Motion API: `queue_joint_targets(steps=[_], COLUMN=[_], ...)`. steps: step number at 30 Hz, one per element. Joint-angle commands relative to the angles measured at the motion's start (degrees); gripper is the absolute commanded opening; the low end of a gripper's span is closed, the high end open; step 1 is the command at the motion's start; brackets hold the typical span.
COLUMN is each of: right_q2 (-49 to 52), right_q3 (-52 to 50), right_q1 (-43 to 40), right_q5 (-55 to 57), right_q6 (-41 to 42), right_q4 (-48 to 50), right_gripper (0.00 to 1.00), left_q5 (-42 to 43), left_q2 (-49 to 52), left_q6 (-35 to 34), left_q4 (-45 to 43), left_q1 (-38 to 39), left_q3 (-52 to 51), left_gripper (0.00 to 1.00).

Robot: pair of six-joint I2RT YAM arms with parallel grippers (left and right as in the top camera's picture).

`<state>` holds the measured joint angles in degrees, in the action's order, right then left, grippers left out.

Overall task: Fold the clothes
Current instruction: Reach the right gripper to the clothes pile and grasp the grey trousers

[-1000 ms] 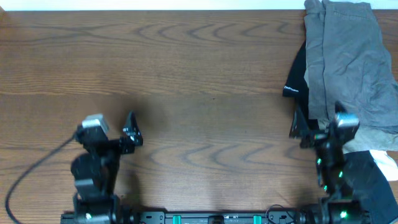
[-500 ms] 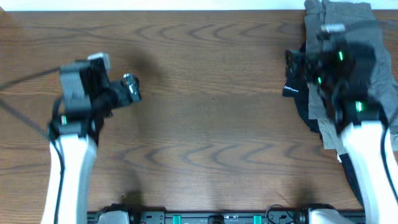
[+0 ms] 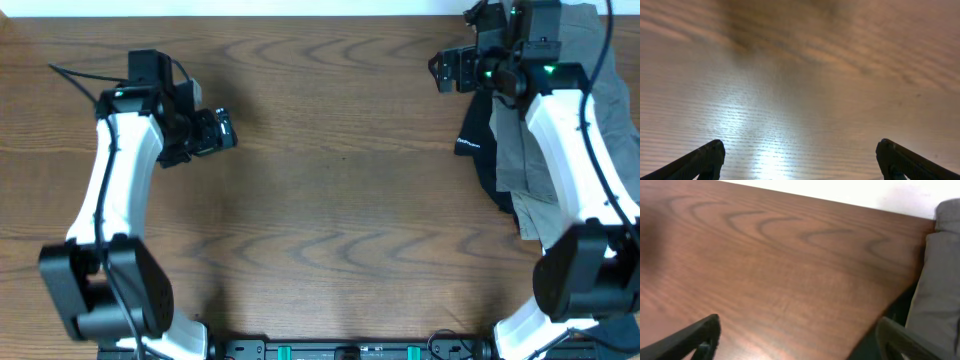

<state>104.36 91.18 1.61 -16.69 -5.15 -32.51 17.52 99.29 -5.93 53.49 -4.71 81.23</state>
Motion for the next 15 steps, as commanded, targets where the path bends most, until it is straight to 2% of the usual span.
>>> queue_joint_targets(steps=[1, 5, 10, 13, 15], right_q2=[1.9, 2.16, 3.58, 7.19, 10.54], right_q3=[1.33, 1.36, 1.73, 4.83, 9.86], right_q1=[-0.66, -1.73, -5.51, -8.9, -10.91], right_q5=[5.05, 15.91, 19.47, 18.23, 15.61], right_q6=[-1.03, 0.42, 0.39, 0.83, 0.83], right_q4=[3.13, 10.29, 17.18, 16.76, 12.35], right_gripper=[0.91, 0.91, 0.92, 0.91, 0.91], left_q5=[2.45, 5.49, 7.43, 7.43, 7.26], left_q2=[3.41, 3.82, 3.8, 3.78, 3.34], left_q6=[0.79, 0.79, 0.76, 0.76, 0.79], left_q4=[0.66, -0.46, -1.68, -1.81, -1.99], left_q1=[0.2, 0.2, 0.35, 1.33, 2.64], left_q3=[-0.02, 0.0, 0.0, 0.02, 0.33], left_gripper=[0.98, 0.98, 0.98, 0.98, 0.98])
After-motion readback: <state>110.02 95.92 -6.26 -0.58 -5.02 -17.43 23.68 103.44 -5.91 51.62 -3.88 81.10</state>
